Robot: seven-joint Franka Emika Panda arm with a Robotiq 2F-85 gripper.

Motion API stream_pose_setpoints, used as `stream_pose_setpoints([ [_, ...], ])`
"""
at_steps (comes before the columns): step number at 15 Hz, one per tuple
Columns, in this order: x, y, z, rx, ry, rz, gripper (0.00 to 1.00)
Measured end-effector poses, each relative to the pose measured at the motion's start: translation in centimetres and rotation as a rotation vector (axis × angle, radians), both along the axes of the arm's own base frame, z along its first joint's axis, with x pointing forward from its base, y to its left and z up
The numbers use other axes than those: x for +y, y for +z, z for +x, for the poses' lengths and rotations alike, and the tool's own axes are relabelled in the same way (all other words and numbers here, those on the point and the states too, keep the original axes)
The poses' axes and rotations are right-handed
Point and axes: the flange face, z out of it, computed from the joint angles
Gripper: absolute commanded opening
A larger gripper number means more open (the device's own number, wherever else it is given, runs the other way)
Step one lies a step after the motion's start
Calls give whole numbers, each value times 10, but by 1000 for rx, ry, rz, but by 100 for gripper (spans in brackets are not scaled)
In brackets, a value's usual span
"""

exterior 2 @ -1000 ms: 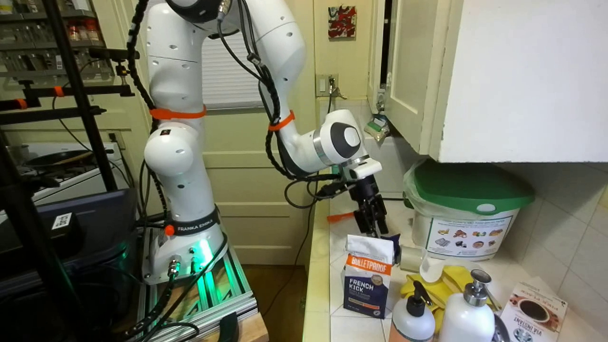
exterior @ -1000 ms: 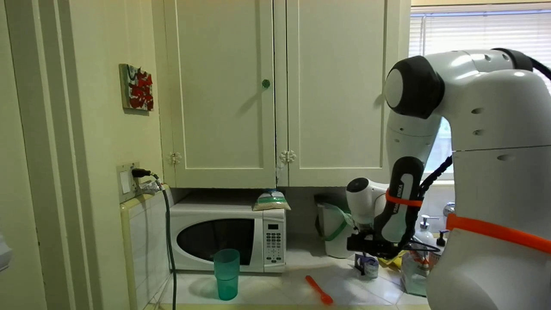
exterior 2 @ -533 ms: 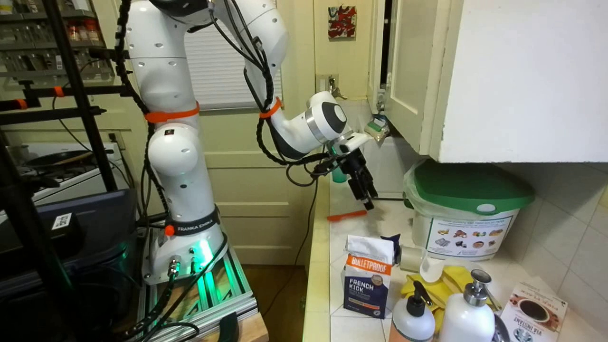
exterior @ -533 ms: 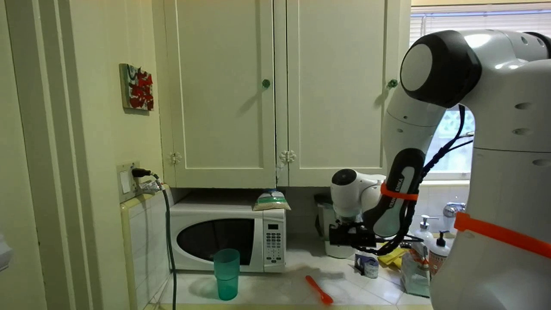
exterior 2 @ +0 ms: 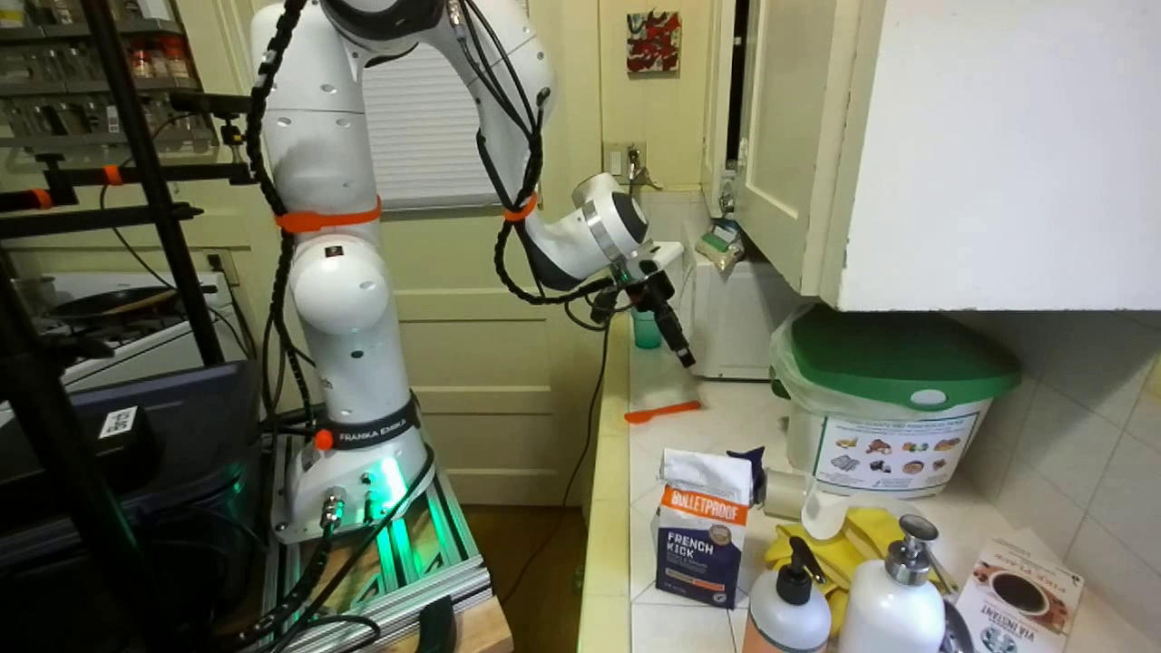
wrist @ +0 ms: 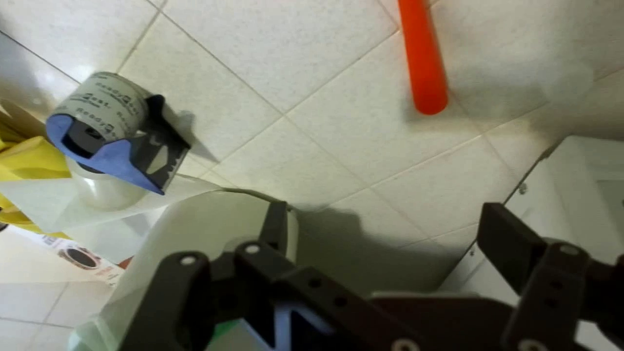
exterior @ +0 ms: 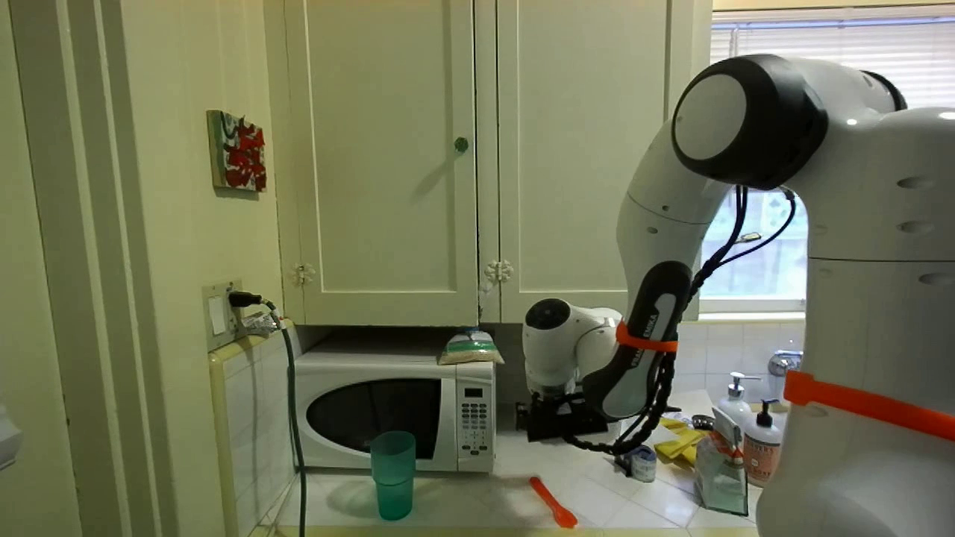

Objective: Move the tape and orange spoon to the right then move the bin forwards.

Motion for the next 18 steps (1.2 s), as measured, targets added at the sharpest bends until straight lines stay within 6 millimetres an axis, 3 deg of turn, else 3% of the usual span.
stream_pose_setpoints([
  [2, 11, -6, 4, 28, 39, 1, 100],
  [9, 12, -10, 5, 44, 59, -4, 100],
  [11, 22, -17, 6, 73, 101, -6, 100],
  [12, 29, -24, 8, 90, 123, -3, 93],
  [13, 37, -31, 11, 105, 146, 2, 73],
  [18, 55, -61, 29, 151, 211, -5, 33],
])
